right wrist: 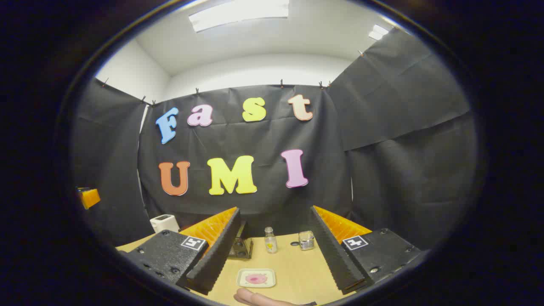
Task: Open the electric oven with the left hand, put the food in, and close the electric oven.
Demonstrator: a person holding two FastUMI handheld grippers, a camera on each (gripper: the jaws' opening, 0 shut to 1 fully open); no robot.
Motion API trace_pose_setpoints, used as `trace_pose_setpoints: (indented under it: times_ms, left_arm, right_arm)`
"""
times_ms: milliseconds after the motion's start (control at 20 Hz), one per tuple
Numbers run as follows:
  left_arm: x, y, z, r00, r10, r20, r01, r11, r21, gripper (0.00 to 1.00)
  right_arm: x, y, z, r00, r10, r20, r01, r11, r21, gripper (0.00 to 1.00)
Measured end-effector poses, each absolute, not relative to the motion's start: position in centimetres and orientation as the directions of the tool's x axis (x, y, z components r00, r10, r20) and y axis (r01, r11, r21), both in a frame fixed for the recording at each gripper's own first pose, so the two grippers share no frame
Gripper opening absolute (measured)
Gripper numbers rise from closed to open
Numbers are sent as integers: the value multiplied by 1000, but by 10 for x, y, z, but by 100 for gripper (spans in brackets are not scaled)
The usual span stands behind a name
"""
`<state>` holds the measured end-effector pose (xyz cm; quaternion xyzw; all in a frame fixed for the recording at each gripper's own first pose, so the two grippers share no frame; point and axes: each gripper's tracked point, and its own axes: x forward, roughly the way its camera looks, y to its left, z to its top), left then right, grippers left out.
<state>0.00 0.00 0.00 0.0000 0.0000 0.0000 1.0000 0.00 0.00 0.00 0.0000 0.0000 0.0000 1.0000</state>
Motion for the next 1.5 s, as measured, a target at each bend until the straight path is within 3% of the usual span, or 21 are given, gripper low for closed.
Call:
trace_pose_setpoints:
  times_ms: [50,450,850,1100,1300,1500]
  left_arm:
    - [-2,-1,-1,1000,-2,-3,2,1000,8,94]
    - [0,-14,-21,999,-28,-31,29,998,54,94]
    - [10,-22,-39,999,-21,-27,23,997,78,94]
    - [51,-31,-51,999,6,-53,-4,999,34,94]
    - [97,-52,-57,995,-54,-82,51,998,-31,94]
    - [151,-62,-66,994,-58,-88,58,998,-9,94]
  right_arm:
    - [-2,-1,2,1000,0,6,0,1000,-1,100]
    - [-16,4,16,997,3,82,2,998,-65,99]
    - [1,23,3,989,85,121,-76,994,-80,99]
    - [34,19,-12,988,112,104,-104,992,-74,99]
    - [51,5,-27,991,120,58,-115,989,-88,100]
    - [65,-28,-19,994,69,82,-60,992,-108,99]
